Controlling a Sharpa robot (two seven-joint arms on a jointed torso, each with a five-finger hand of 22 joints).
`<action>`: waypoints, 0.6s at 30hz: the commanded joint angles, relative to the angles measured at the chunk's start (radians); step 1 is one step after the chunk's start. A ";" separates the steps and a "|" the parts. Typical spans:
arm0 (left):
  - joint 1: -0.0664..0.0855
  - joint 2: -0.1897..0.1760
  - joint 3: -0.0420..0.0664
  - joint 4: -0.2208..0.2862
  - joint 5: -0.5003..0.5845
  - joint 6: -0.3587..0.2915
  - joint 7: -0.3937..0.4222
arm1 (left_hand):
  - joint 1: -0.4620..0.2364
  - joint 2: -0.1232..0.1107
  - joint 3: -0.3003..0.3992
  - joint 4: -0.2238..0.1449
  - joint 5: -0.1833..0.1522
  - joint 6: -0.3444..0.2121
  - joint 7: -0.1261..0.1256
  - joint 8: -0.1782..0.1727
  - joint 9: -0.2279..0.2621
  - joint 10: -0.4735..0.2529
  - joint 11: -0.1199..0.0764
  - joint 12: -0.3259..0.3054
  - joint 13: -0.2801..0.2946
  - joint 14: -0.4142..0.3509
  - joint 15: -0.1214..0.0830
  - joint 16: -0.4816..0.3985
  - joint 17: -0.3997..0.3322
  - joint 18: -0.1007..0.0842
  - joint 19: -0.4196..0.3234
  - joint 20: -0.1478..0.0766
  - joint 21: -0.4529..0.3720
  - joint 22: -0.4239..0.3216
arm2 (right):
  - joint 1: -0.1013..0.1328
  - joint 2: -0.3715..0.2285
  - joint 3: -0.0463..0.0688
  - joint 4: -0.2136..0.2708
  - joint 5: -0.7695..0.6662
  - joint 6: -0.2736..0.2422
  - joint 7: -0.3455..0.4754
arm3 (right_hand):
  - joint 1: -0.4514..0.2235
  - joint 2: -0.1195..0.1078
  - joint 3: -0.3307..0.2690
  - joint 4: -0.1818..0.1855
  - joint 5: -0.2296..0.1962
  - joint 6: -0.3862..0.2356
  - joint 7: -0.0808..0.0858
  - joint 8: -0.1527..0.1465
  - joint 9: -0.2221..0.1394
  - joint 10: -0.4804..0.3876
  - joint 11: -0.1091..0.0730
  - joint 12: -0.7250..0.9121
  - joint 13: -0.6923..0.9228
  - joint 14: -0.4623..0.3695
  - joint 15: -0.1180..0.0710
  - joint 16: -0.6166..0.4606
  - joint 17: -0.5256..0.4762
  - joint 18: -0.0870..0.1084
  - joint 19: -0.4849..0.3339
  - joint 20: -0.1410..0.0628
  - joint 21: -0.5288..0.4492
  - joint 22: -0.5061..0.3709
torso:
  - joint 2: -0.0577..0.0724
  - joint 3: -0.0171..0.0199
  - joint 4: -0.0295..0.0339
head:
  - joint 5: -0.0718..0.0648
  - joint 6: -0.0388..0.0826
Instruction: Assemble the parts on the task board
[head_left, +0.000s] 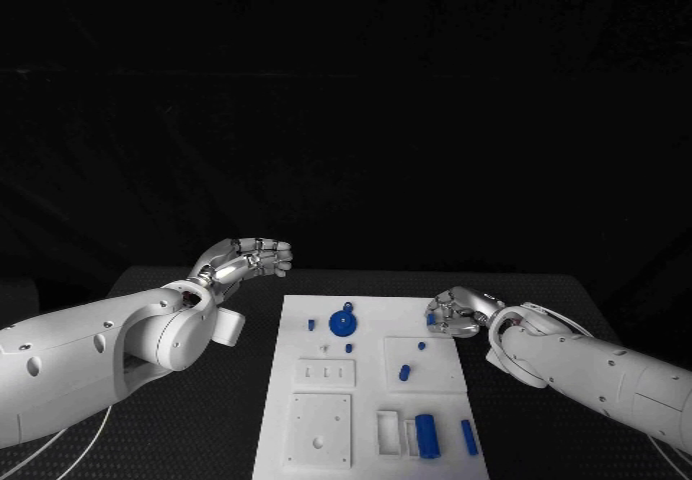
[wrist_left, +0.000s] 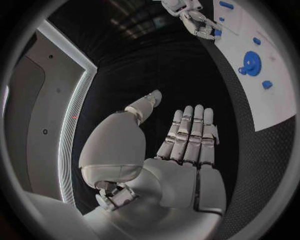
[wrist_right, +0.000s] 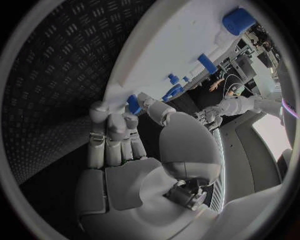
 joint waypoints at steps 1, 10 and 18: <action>0.001 0.001 0.001 0.003 0.000 0.013 0.008 | -0.001 0.008 -0.002 -0.006 0.005 0.003 0.020 0.002 0.000 0.005 0.000 0.003 0.000 0.007 -0.002 0.004 -0.001 0.003 0.006 -0.001 -0.005 0.019 | -0.001 0.001 0.000 0.002 0.001 0.000 0.002 | 0.003 0.014 0.009 0.000 -0.005 0.024 0.010 0.008 0.002 0.004 -0.005 0.004 -0.002 0.002 -0.004 -0.001 0.001 0.038 -0.004 -0.006 0.006 0.020 | 0.000 -0.0006 0.0000 | 0.001 0.001; 0.001 0.001 0.001 0.003 -0.005 0.006 -0.003 | 0.000 0.011 -0.001 -0.007 0.006 0.005 0.022 0.003 0.000 0.008 0.001 0.003 0.000 0.010 -0.001 0.006 -0.001 0.004 0.007 -0.001 -0.005 0.019 | -0.001 -0.001 0.000 0.012 0.000 -0.040 0.005 | 0.014 0.036 0.038 -0.008 -0.005 0.067 -0.004 0.027 0.011 0.006 -0.018 0.004 -0.003 0.003 -0.016 -0.003 0.004 0.038 -0.005 -0.007 0.009 0.020 | 0.000 0.0001 0.0000 | 0.000 0.001; 0.001 0.002 0.001 0.002 -0.028 0.026 -0.022 | -0.011 0.033 -0.005 -0.013 0.005 0.077 0.007 0.036 0.010 0.107 -0.017 0.037 0.013 0.120 -0.018 0.066 0.027 0.023 0.068 -0.016 0.017 0.022 | 0.000 -0.014 0.001 0.051 -0.033 -0.066 -0.027 | 0.009 0.032 0.042 -0.012 -0.006 0.082 -0.010 0.034 0.015 0.011 -0.024 0.004 -0.004 0.005 -0.022 -0.002 0.006 0.038 -0.002 -0.007 0.013 0.020 | -0.001 0.0015 -0.0026 | 0.003 0.002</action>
